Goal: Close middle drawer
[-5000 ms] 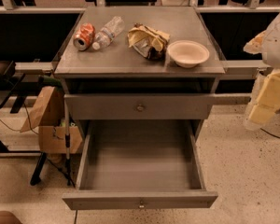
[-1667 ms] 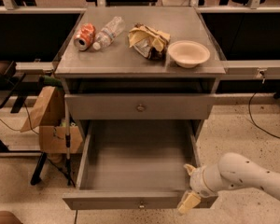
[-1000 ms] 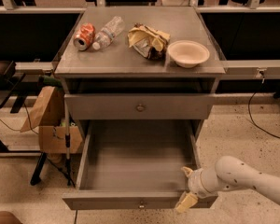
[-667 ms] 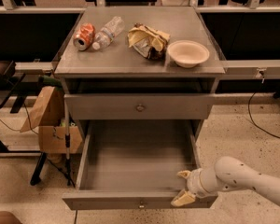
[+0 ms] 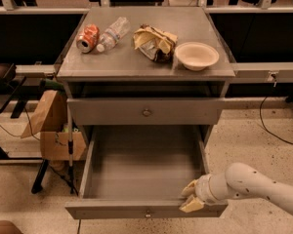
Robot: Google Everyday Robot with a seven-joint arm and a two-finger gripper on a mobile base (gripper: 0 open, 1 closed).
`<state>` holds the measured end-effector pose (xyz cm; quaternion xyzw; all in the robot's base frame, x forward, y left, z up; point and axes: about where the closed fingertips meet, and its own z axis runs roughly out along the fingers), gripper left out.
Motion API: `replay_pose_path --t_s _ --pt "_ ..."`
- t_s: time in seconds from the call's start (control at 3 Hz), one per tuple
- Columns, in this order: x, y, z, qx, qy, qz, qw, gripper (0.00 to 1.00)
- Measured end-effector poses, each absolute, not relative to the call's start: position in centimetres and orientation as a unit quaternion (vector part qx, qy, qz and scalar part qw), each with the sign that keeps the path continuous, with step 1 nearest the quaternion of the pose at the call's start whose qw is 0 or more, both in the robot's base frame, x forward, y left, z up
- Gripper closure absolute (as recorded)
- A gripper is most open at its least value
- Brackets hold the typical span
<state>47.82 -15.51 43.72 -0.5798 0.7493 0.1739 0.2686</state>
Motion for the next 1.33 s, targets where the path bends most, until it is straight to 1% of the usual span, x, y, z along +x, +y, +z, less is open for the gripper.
replay_pose_path --t_s 0.33,0.67,1.0,1.33 --pt "47.5 -15.47 43.88 -0.581 0.748 0.172 0.27 0.98" --pt "47.15 -15.5 43.89 -0.581 0.748 0.171 0.27 1.0" --pt "47.25 -15.42 44.02 -0.581 0.748 0.169 0.272 1.0" --pt "46.79 -15.44 44.01 -0.581 0.748 0.169 0.272 0.82"
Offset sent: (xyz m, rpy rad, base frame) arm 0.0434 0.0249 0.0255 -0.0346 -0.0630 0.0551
